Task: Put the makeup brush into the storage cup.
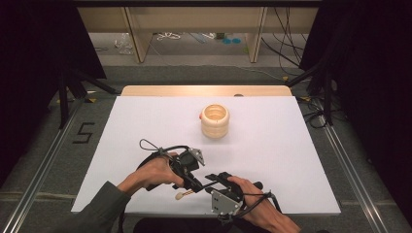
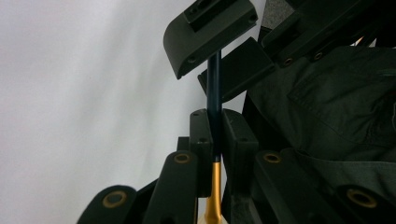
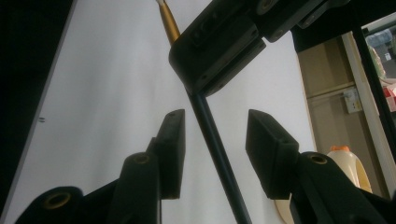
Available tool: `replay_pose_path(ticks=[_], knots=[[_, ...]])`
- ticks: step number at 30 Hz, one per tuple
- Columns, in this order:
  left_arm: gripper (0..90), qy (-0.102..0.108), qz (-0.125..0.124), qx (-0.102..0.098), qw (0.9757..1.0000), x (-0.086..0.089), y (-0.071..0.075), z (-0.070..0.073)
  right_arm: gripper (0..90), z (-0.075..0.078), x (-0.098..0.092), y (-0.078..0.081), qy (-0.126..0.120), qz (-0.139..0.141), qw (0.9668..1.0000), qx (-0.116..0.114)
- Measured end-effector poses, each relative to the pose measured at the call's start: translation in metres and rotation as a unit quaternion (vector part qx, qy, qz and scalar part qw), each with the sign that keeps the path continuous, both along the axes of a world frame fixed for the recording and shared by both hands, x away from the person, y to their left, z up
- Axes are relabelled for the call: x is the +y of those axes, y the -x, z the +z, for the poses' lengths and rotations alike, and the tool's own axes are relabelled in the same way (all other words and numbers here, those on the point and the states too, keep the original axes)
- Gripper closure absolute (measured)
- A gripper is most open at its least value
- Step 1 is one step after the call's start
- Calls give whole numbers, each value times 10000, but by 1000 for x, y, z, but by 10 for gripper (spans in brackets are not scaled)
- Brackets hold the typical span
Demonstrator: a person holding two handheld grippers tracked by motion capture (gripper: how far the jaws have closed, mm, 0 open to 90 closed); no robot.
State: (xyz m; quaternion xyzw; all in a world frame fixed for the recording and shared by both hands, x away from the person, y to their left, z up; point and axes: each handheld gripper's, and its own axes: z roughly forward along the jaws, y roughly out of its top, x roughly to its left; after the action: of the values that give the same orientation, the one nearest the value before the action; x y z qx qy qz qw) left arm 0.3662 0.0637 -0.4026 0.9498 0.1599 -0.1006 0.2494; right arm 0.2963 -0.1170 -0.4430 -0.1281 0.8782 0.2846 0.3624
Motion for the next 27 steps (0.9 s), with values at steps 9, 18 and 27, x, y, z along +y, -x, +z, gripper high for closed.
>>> replay_pose_path(ticks=[9, 18, 27], knots=[[829, -51, -54, -7, 10000, -2, 0, 0, 657, 1, 1, -1, 102, 130, 9999, -23], [829, -42, -41, 43, 10000, -4, 1, 0, 702, 0, 1, 1, 195, 165, 9997, 29], [830, -53, -22, 60, 10000, -4, 2, 0, 732, 0, 2, 1, 234, 198, 9995, -40]])
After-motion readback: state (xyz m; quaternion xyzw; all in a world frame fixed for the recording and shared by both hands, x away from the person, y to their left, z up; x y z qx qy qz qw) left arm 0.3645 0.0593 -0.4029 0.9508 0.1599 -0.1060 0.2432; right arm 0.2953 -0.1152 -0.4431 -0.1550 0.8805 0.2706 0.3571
